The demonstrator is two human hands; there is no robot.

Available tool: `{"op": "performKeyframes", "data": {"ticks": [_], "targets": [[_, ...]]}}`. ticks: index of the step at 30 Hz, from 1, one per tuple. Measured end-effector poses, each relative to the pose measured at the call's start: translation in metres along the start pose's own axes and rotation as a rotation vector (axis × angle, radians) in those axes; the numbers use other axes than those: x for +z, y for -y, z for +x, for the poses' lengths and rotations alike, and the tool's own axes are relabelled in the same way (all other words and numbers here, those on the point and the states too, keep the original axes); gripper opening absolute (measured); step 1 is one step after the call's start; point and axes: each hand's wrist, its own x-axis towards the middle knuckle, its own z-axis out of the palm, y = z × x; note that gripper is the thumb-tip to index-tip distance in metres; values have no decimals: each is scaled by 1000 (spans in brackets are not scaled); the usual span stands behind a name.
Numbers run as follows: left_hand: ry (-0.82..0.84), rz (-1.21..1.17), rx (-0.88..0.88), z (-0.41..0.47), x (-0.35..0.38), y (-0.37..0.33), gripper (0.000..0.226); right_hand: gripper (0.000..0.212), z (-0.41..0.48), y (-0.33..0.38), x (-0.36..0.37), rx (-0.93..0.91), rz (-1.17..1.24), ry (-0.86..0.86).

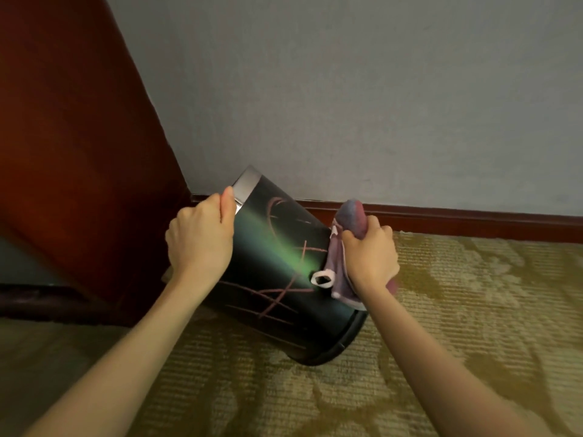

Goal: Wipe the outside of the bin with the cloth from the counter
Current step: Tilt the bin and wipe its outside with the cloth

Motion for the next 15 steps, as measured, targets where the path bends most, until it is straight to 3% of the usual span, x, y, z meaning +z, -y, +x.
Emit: {"op": "performKeyframes", "data": {"ticks": [7,15], "targets": [[-7,24,-6,11,9,-10,53,41,-73,8,5,-228,52,-243],[-21,32,7,4,5,-6,53,37,-50,12,2,-251,51,-167]]}}
